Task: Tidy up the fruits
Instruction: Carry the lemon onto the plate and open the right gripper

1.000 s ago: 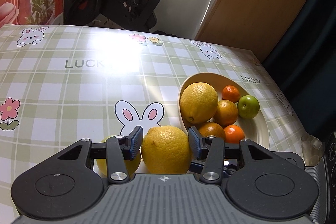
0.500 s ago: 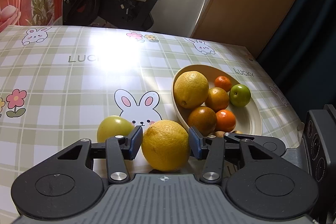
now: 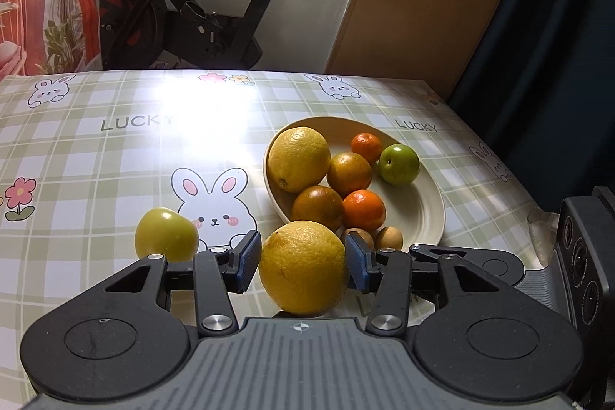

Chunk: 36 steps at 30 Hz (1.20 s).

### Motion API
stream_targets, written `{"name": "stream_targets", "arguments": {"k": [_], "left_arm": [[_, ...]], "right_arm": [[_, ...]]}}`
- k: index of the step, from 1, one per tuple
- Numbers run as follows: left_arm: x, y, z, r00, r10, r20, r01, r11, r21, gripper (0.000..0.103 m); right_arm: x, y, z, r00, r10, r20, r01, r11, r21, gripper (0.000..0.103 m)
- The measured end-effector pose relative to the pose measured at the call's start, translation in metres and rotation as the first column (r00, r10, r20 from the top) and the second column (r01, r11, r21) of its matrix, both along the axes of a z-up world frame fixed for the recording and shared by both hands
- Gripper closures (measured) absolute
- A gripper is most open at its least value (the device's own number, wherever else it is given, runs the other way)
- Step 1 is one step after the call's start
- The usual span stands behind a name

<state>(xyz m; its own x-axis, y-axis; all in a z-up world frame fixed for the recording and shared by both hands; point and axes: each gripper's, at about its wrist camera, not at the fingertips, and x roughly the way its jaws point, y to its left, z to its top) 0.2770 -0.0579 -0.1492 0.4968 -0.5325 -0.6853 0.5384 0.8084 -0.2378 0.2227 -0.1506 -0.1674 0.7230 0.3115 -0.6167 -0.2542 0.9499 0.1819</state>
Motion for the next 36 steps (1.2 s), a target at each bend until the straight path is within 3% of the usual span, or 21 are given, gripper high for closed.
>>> {"name": "stream_targets", "arguments": {"k": [5,25,36], "left_arm": [[0.002,-0.017,0.011,1.0,-0.016,0.003,0.017,1.0,-0.026,0.052],[0.0,-0.117,0.016,0.985,-0.165,0.041,0.163,0.985,0.05,0.052],[0.022,-0.136,-0.003,0.992,-0.13,-0.002,0.13,0.989,0.064,0.051]], "right_arm": [[-0.009,-0.017,0.01,0.998,-0.047,0.039,0.046,0.999,0.02,0.052],[-0.034,-0.1,0.013,0.958,-0.283,0.045,0.274,0.952,0.134,0.052],[-0.012,-0.113,0.001,0.959,-0.283,0.01,0.282,0.956,0.076,0.052]]}}
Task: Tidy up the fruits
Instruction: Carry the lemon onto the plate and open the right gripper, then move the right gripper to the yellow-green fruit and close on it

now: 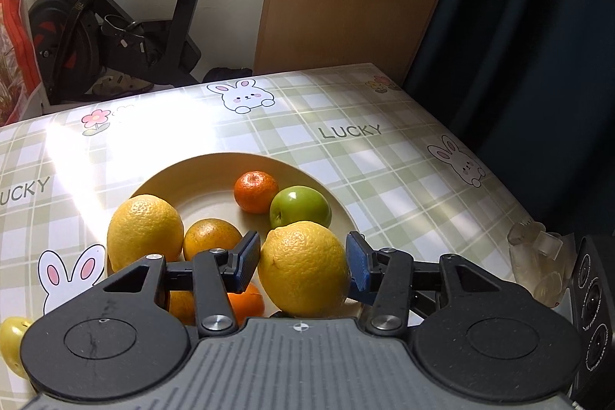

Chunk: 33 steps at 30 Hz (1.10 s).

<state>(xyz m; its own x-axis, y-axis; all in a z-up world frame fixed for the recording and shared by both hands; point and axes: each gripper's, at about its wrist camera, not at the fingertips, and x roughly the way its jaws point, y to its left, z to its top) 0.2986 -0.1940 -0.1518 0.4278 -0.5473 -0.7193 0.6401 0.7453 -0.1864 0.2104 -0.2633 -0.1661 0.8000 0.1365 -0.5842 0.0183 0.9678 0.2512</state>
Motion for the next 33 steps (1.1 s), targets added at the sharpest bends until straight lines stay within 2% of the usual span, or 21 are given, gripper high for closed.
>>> {"name": "stream_targets", "arguments": {"k": [8,14,19,33], "left_arm": [[0.013,0.008,-0.002,0.999,0.041,-0.021,-0.041,0.999,-0.003,0.053],[0.013,0.015,0.002,0.998,0.055,-0.016,-0.056,0.998,-0.022,0.053],[0.01,0.022,0.006,0.998,0.064,-0.005,-0.064,0.997,-0.033,0.053],[0.012,0.085,0.02,0.984,0.177,0.027,-0.176,0.983,-0.05,0.053]], "right_arm": [[0.019,-0.005,-0.006,1.0,-0.009,-0.026,0.009,1.0,-0.009,0.052],[0.027,0.003,-0.009,0.999,-0.009,-0.041,0.006,0.997,-0.079,0.052],[0.027,0.004,-0.007,0.998,-0.02,-0.057,0.015,0.997,-0.081,0.051],[0.006,0.009,0.018,1.0,-0.012,0.003,0.012,0.997,-0.082,0.045]]}}
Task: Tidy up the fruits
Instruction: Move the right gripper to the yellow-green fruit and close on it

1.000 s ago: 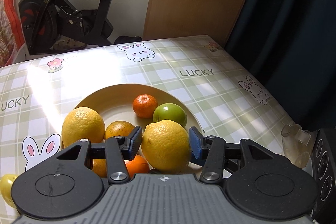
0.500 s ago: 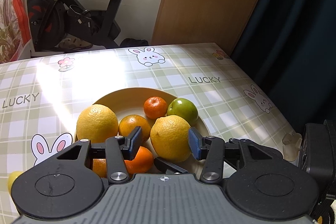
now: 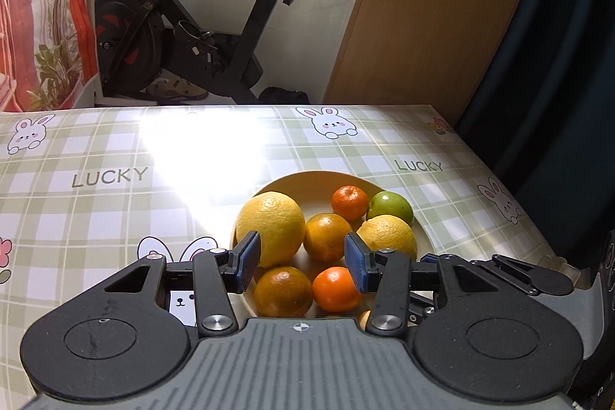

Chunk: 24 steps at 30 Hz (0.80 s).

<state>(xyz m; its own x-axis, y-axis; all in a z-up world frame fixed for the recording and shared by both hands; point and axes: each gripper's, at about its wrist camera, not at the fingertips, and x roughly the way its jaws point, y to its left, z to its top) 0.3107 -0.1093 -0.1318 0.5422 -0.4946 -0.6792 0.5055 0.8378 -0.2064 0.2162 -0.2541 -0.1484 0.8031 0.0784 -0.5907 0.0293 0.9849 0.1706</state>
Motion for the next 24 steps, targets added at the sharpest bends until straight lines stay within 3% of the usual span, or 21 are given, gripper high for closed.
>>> {"name": "stream_targets", "arguments": {"k": [14,24], "left_arm": [[0.012,0.093,0.01,0.988,0.152,0.003,-0.152,0.988,-0.001,0.053],[0.018,0.12,0.002,0.981,0.191,-0.021,-0.191,0.982,0.012,0.052]], "right_arm": [[0.014,0.047,0.018,0.991,0.132,0.035,-0.131,0.991,-0.025,0.045],[0.04,0.097,0.016,0.96,0.279,0.018,-0.278,0.958,-0.07,0.045]]}}
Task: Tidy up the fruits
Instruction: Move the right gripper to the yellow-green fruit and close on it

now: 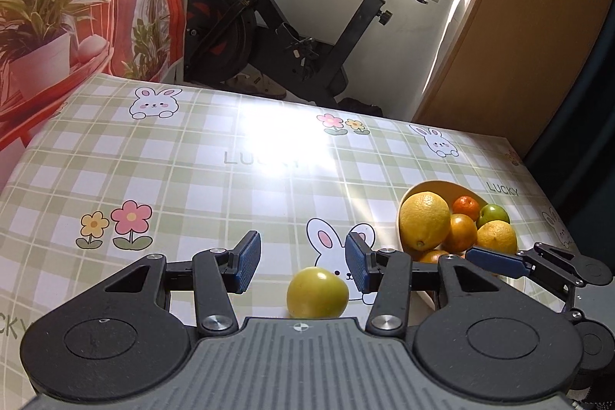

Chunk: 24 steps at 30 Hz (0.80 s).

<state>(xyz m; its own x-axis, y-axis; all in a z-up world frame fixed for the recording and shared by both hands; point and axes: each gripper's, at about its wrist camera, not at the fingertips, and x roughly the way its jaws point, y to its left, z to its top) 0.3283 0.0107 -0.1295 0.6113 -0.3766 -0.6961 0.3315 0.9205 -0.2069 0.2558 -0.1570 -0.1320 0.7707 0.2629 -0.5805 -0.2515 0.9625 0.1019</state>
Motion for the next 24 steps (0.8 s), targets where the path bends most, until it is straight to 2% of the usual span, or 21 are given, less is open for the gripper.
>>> {"name": "stream_targets", "arguments": {"k": [7,12,24], "left_arm": [[0.002,0.016,-0.014,0.999,0.008,-0.032,-0.009,1.0,-0.013,0.052],[0.003,0.023,-0.022,0.999,0.02,-0.042,-0.02,1.0,-0.007,0.052],[0.006,0.027,-0.033,0.997,0.008,-0.074,-0.014,0.996,-0.089,0.051]], "right_arm": [[0.015,0.032,-0.008,0.996,0.085,-0.029,-0.086,0.996,-0.024,0.045],[0.024,0.045,-0.019,0.992,0.107,-0.069,-0.109,0.994,-0.016,0.045],[0.037,0.063,-0.031,0.983,0.15,-0.108,-0.155,0.987,-0.043,0.045]]}}
